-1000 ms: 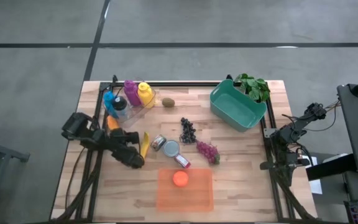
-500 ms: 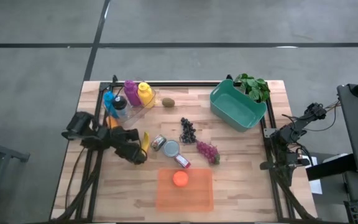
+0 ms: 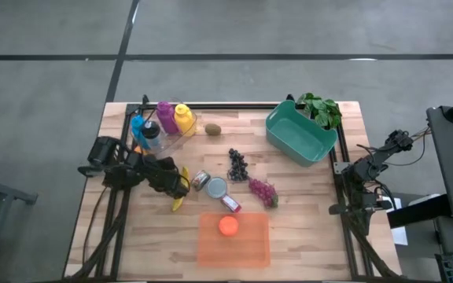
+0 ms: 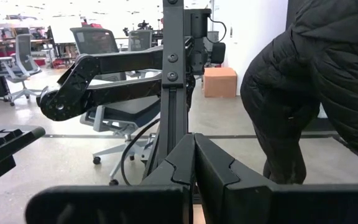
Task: Pick & Place Food Item
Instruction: Put the yellow mango into the orange bin
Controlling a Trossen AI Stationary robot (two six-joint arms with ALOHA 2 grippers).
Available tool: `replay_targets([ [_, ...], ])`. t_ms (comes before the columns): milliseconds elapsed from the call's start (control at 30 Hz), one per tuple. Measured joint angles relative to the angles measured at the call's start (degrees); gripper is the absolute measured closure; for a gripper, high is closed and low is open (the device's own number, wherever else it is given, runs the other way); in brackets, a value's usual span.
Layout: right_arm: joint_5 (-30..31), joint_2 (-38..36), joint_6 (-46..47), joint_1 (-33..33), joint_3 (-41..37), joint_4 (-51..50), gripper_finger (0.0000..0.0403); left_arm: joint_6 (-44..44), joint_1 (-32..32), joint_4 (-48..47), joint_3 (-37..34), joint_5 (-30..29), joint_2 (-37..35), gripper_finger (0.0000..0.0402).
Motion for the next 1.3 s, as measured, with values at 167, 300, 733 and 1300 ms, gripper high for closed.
replay_targets([
  [167, 0.0, 0.0, 0.0, 0.0, 0.0, 0.0, 0.0395, 1.6, 0.6, 0.3, 0.0, 1.4, 0.0, 0.0135],
  [300, 0.0, 0.0, 0.0, 0.0, 0.0, 0.0, 0.0395, 1.8, 0.6, 0.3, 0.0, 2.1, 0.0, 0.0135],
  [733, 0.0, 0.0, 0.0, 0.0, 0.0, 0.0, 0.0395, 3.3, 0.6, 0.9, -0.1, 3.0, 0.0, 0.0148],
  [1300, 0.0, 0.0, 0.0, 0.0, 0.0, 0.0, 0.0395, 6.9, 0.4, 8.5, -0.8, 3.9, -0.4, 0.0207],
])
